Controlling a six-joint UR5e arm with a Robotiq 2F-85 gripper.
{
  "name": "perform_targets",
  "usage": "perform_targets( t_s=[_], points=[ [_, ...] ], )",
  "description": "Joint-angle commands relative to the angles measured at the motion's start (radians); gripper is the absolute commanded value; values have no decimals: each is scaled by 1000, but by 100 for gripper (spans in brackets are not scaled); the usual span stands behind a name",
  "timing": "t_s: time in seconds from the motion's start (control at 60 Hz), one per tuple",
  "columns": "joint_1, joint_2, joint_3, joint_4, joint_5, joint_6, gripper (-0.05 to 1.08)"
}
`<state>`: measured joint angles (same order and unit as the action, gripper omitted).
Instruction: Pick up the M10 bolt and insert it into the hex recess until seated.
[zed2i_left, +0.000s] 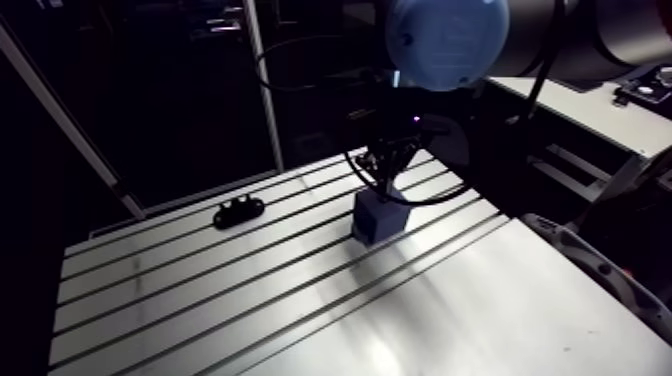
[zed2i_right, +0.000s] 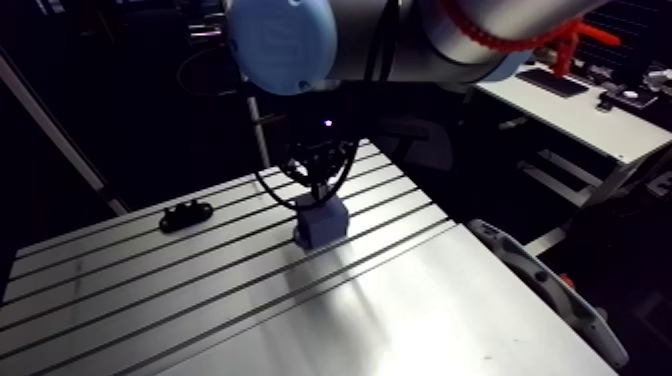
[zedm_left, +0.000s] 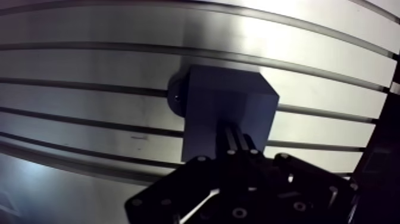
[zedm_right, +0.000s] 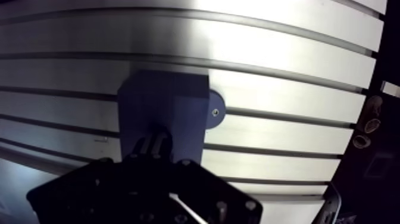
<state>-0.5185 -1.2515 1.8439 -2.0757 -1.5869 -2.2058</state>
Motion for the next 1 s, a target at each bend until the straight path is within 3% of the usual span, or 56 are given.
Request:
perform_targets(
  t_s=[0.017,1.0],
  points=[
    [0,2,1,-4,0,-1,108],
    [1,13,2,-5,-2,-19,108]
  ],
)
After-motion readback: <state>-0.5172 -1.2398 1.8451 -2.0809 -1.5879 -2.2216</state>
